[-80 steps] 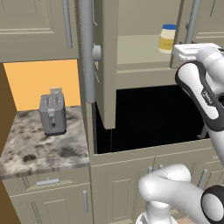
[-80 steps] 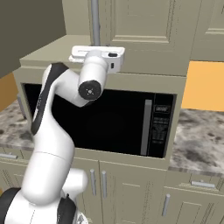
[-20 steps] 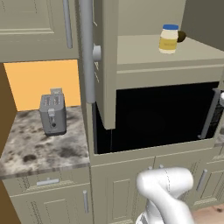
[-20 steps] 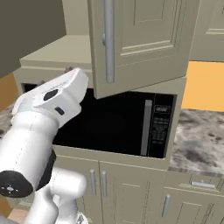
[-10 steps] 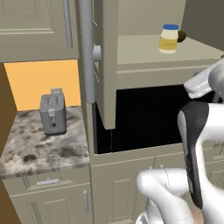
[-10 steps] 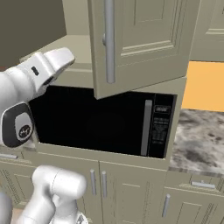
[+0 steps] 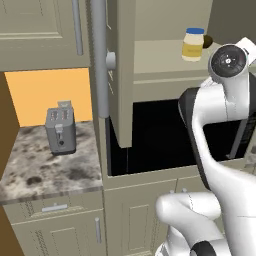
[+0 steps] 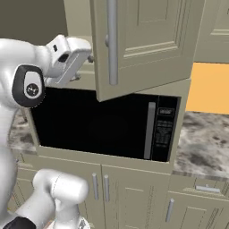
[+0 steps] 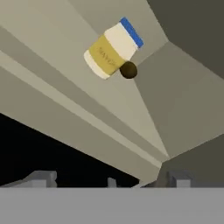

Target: The dining table condiment station is running low on mayonnaise. Refill the condiment station by opening the cabinet and taking the mayonnaise from the cabinet and placing it on the dining table.

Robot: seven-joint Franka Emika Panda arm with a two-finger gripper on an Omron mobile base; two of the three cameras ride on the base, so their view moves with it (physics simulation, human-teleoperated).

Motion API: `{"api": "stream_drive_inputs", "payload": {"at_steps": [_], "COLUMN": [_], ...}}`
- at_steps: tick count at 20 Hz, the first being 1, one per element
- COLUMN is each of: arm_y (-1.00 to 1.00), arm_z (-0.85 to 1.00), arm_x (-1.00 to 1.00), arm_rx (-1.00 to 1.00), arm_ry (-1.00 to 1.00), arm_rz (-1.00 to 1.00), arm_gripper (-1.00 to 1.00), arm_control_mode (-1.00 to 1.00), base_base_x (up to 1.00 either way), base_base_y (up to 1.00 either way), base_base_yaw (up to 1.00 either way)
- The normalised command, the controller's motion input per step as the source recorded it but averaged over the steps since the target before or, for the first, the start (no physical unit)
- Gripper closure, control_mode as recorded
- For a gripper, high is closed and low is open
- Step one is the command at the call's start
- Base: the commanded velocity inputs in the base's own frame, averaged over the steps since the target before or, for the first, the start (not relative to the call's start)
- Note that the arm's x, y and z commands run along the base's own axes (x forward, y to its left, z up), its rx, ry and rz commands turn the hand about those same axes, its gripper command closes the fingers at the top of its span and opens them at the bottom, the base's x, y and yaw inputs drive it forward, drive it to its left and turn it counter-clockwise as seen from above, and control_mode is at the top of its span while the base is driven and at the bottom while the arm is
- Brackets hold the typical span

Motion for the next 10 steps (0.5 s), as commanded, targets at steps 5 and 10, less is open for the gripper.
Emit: {"api": "stream_drive_inputs", "payload": {"at_steps": [5, 10], "arm_y": [-0.83, -0.94], "arm_z": [-0.30, -0.10], "arm_x": [0.43, -0.21], "arm_rx": [0.00, 0.00], "arm_ry": [0.23, 0.03], "arm_rz": [-0.01, 0.00], "arm_gripper": [-1.00, -1.00], "arm_control_mode": [-1.00, -1.00], "base_base_x": [0.00, 0.00], "base_base_y": [0.00, 0.00], "base_base_yaw": [0.00, 0.00]}}
